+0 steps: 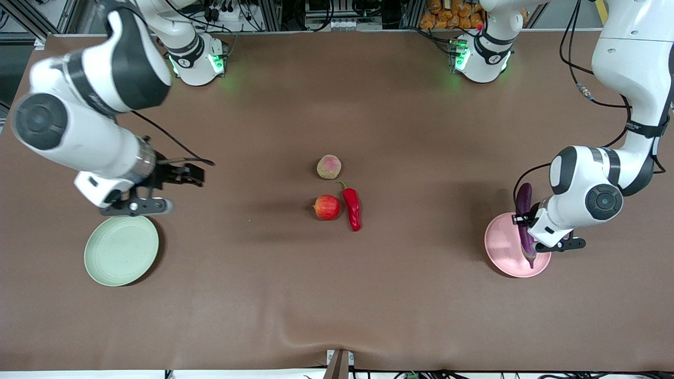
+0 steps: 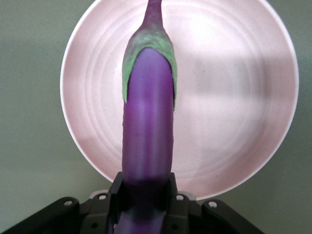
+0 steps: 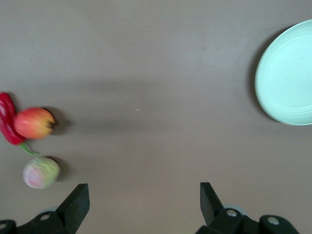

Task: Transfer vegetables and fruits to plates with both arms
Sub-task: 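Release the eggplant with the left gripper while the right gripper reaches the peach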

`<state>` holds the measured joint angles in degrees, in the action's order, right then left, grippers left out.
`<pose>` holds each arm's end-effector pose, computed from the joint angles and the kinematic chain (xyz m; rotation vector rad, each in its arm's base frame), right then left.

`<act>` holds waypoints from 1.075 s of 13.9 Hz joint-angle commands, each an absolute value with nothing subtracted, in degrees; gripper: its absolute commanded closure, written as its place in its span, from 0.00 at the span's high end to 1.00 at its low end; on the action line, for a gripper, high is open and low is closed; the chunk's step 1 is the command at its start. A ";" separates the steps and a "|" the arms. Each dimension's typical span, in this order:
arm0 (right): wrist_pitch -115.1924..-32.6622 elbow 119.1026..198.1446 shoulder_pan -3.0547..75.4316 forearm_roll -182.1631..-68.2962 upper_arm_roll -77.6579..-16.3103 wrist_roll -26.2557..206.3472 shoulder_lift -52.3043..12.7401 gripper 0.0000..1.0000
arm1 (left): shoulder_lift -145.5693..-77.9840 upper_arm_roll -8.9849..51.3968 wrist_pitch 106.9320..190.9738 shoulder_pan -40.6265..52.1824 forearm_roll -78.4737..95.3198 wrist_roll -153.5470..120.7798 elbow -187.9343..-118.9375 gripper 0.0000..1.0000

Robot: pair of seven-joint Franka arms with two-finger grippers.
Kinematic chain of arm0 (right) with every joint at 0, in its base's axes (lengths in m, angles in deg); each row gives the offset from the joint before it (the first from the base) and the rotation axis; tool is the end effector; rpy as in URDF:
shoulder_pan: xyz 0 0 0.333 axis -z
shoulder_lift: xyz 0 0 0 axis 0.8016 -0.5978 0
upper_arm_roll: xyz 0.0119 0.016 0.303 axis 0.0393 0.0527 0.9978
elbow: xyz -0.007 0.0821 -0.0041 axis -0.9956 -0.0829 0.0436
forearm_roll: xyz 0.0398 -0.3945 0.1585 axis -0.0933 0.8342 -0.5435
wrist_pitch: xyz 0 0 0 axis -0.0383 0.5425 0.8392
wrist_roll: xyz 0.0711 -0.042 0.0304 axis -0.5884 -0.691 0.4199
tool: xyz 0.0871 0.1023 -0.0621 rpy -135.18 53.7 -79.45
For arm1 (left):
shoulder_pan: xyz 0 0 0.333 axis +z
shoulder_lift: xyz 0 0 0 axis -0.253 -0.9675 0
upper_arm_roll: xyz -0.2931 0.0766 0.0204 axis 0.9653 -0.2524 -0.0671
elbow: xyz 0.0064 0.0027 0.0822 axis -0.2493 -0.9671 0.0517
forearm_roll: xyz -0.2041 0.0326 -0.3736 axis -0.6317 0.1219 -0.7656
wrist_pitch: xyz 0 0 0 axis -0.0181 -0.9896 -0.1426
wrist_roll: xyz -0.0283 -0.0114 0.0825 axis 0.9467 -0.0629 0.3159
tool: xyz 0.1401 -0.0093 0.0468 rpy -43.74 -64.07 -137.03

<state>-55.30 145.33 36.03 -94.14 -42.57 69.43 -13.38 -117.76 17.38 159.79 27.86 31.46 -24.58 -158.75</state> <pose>0.6369 0.2009 0.4322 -3.0723 0.0084 0.1919 0.6464 0.0012 0.1519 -3.0651 -0.1516 0.1825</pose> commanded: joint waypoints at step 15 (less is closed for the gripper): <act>-75.20 154.44 17.00 -109.72 -39.95 45.47 -29.97 1.00 | -114.27 29.34 157.12 18.98 26.38 -54.99 -154.63 1.00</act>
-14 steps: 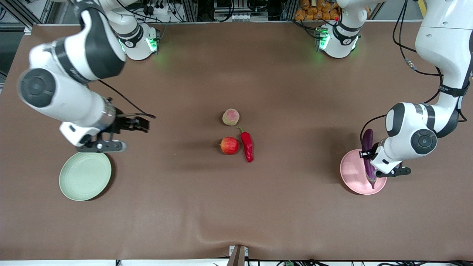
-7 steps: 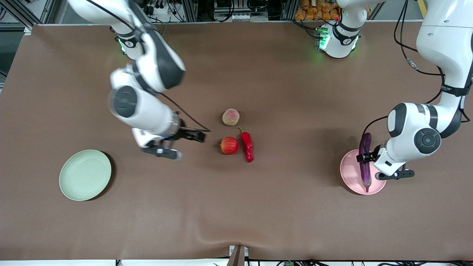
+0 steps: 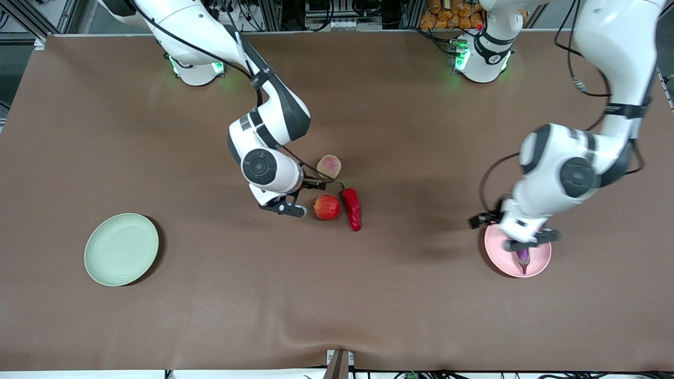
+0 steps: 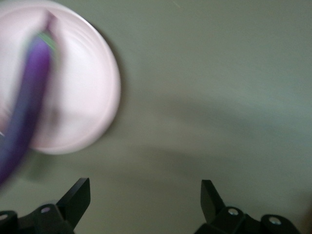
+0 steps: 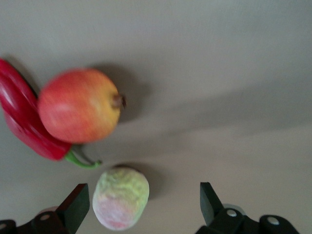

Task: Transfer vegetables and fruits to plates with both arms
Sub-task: 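Release the eggplant with the left gripper while the right gripper reaches the peach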

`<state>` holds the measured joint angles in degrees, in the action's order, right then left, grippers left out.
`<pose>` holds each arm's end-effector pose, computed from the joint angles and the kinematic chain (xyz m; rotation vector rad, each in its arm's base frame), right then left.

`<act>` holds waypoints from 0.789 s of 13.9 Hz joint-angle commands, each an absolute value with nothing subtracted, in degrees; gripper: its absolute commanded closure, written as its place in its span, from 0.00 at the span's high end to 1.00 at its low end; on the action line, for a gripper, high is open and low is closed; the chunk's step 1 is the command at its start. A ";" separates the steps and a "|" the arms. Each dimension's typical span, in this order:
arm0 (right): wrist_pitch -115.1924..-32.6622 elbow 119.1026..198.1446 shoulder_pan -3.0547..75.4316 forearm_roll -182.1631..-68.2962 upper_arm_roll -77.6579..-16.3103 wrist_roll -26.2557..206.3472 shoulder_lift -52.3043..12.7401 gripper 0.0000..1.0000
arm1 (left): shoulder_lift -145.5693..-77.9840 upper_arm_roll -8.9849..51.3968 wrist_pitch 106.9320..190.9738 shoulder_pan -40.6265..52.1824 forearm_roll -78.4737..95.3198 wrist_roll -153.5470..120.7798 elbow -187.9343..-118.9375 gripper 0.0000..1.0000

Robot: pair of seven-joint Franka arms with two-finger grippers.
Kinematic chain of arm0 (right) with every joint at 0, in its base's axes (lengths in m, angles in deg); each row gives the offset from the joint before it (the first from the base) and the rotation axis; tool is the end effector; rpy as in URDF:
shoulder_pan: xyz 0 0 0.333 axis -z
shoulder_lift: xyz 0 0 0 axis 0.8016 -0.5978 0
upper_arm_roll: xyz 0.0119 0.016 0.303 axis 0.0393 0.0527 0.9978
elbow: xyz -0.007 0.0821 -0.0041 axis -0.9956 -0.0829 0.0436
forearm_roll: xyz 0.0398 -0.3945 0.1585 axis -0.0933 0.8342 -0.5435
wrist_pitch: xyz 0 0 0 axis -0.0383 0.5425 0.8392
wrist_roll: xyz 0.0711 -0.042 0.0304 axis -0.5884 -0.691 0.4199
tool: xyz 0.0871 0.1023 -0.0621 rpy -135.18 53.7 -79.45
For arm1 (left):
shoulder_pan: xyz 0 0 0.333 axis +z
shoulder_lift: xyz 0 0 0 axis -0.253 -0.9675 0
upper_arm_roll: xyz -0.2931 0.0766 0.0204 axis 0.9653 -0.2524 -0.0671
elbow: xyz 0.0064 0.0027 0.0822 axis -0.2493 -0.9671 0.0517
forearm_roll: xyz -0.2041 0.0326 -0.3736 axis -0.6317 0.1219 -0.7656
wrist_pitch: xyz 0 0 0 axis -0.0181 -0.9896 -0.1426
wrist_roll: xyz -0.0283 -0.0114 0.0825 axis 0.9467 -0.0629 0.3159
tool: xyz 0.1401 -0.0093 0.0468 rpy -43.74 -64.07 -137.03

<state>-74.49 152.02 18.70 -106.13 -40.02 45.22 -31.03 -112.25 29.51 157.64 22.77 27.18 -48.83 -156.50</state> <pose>0.5381 0.4270 0.1914 -2.9782 0.3468 0.4900 0.6433 -0.1904 0.2479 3.0547 0.4590 -0.0450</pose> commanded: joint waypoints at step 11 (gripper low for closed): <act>-83.45 156.02 11.71 -113.26 -40.13 41.60 -33.93 1.00 | -127.55 29.16 167.73 3.24 26.73 -70.66 -147.06 1.00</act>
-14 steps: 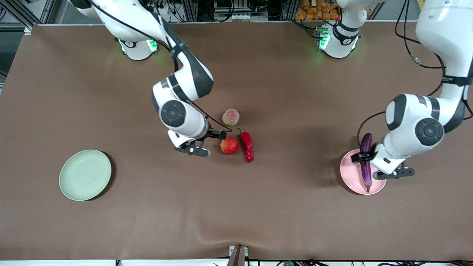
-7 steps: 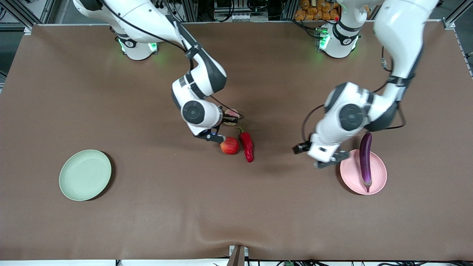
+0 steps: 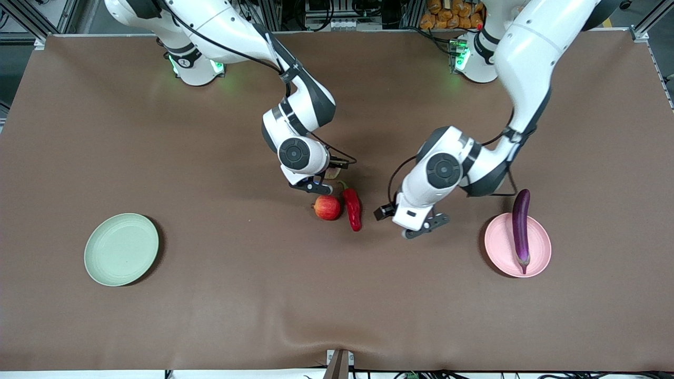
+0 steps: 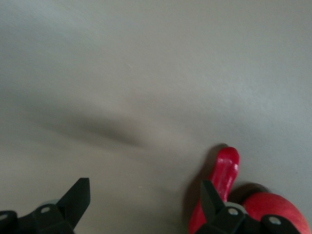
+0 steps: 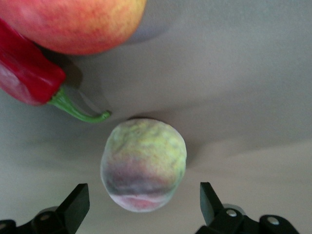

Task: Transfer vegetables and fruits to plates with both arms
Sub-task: 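Grasp the peach with the right gripper while the left gripper grasps the chili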

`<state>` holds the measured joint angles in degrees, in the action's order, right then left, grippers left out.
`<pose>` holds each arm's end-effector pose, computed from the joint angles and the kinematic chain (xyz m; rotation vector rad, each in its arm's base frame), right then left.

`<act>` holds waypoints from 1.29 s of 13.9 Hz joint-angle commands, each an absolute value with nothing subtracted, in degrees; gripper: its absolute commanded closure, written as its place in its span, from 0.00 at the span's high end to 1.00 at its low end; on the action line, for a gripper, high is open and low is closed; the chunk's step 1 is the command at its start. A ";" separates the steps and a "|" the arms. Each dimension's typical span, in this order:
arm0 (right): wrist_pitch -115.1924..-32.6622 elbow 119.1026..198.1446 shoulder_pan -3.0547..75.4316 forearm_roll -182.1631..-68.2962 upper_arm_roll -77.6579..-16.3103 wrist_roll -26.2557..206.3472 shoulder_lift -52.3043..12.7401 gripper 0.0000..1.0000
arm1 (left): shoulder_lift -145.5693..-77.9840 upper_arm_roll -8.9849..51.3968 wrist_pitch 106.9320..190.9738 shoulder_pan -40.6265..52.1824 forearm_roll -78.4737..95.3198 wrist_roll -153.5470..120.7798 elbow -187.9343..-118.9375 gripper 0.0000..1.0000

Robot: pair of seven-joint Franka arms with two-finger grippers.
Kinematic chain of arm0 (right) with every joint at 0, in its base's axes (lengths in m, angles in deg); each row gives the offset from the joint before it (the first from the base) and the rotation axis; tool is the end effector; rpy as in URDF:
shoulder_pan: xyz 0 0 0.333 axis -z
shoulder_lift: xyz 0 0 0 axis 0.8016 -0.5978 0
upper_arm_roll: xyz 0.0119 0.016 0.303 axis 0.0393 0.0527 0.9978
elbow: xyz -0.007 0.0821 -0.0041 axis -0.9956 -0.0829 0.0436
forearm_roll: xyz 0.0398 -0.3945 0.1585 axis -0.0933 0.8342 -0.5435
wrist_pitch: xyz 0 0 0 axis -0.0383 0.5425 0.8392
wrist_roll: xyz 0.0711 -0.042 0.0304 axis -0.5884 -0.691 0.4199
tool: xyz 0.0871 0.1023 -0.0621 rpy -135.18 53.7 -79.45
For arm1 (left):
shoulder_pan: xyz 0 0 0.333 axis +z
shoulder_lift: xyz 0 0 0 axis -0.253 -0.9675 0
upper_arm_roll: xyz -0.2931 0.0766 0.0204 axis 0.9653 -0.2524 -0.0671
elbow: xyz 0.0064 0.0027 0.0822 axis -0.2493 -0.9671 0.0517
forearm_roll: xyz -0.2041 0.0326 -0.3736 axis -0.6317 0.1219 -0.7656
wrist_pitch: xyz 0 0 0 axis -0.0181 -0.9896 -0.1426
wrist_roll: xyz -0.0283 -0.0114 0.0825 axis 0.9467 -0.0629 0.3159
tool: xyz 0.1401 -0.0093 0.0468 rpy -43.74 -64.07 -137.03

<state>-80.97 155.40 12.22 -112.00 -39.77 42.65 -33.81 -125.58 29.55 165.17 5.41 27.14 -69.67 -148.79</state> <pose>0.4753 0.4824 0.1410 -2.9376 0.3743 0.5554 0.5923 -0.3919 0.1747 2.9291 0.6001 -0.1198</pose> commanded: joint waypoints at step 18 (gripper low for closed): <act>-54.03 152.24 29.79 -103.18 -40.74 54.75 -22.60 0.00 | -134.07 25.73 177.43 -3.73 26.20 -73.31 -143.81 0.00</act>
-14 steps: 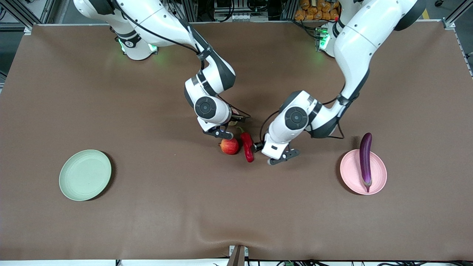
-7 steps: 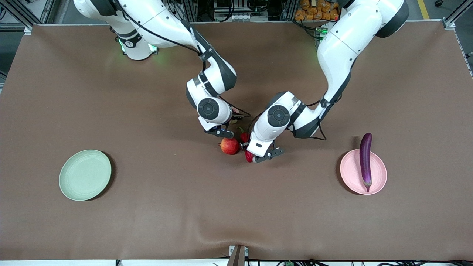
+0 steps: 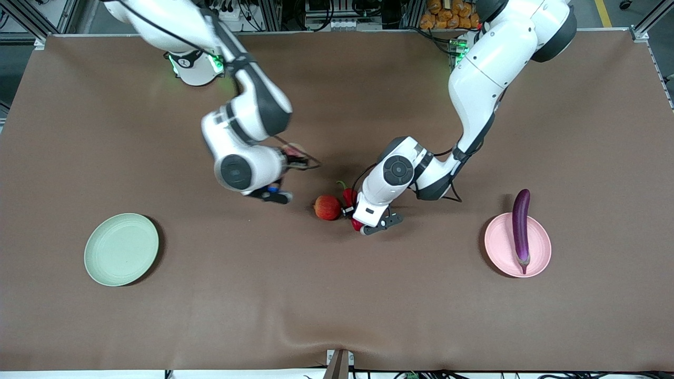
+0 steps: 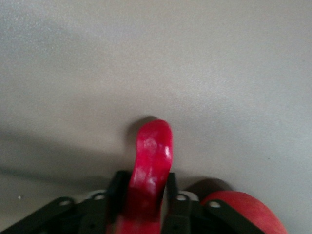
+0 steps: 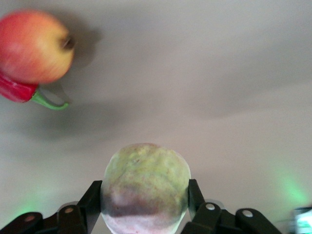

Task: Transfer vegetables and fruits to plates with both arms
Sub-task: 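Carry the peach and chili to the green and pink plates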

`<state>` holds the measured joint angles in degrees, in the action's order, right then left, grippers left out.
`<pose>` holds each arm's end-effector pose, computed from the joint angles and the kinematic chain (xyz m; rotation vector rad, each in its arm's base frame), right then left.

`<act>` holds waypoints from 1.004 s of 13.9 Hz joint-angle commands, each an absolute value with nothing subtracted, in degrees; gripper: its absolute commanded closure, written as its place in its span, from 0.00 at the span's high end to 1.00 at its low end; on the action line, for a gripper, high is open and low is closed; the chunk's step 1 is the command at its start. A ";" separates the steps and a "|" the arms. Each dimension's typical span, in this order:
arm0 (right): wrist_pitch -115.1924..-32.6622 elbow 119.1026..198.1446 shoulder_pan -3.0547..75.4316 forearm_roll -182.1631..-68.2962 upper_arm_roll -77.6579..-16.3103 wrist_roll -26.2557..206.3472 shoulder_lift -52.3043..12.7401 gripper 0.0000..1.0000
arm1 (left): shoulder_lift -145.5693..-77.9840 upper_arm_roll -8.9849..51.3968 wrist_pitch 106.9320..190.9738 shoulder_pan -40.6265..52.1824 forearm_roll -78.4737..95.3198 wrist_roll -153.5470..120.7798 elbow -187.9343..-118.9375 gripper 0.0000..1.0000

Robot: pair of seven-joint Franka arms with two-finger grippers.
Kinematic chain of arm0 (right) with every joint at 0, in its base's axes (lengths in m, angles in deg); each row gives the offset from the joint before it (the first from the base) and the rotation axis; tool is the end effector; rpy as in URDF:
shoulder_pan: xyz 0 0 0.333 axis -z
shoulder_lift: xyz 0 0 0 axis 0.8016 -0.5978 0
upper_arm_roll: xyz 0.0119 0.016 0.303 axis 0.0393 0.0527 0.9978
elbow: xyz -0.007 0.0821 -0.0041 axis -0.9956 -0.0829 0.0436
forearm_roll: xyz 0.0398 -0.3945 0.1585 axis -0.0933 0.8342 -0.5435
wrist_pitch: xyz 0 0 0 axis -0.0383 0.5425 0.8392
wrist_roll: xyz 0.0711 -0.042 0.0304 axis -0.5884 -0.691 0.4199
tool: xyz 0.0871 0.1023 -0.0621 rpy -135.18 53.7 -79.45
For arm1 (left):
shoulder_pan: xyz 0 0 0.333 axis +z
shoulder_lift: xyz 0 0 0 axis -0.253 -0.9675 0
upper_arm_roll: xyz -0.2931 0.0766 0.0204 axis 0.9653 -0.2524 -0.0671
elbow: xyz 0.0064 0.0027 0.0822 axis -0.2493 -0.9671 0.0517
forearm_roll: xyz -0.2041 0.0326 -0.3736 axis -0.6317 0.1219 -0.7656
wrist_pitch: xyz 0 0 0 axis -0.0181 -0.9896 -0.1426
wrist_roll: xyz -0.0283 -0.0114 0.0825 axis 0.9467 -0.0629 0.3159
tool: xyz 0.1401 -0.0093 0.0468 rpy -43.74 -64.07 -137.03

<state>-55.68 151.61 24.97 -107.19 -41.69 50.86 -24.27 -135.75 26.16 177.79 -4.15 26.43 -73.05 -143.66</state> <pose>0.5503 0.3447 0.2615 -2.9655 0.3151 0.7578 0.5675 -0.4717 0.1065 2.8194 0.5766 -0.0609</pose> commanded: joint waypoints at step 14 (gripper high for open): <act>-73.68 148.11 62.60 -87.15 -40.66 106.00 -34.10 0.00 | -121.74 25.82 143.83 30.80 32.44 -26.56 -145.04 0.00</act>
<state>-70.25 149.56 59.69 -87.80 -42.11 100.56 -30.74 -119.14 24.87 141.12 26.96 30.42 -30.55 -144.98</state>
